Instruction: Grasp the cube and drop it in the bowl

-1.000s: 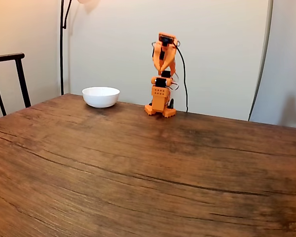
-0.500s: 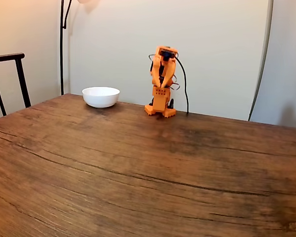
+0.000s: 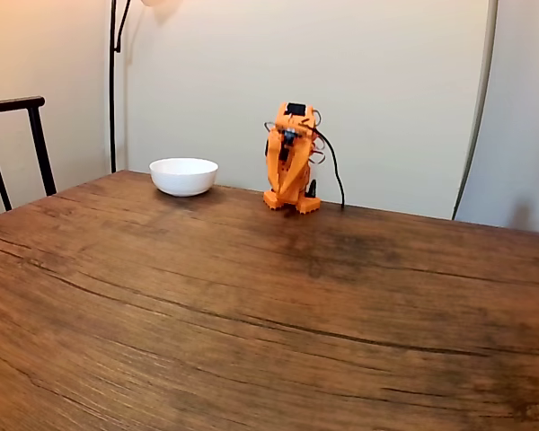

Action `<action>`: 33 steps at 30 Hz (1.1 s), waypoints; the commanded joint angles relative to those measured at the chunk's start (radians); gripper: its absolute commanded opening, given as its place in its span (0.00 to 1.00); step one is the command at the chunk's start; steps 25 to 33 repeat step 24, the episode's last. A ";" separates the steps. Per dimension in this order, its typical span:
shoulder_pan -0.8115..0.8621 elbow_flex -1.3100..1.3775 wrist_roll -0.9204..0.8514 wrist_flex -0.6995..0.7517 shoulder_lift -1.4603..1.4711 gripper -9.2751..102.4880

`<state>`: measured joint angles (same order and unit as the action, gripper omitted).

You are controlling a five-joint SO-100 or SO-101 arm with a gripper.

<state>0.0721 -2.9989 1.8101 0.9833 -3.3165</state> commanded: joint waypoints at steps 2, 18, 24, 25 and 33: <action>0.003 -0.054 -0.046 -0.017 -0.006 0.08; 0.029 -0.112 -0.097 0.112 0.011 0.08; 0.084 -0.112 -0.100 0.365 0.003 0.08; 0.084 -0.112 -0.100 0.365 0.003 0.08; 0.084 -0.112 -0.100 0.365 0.003 0.08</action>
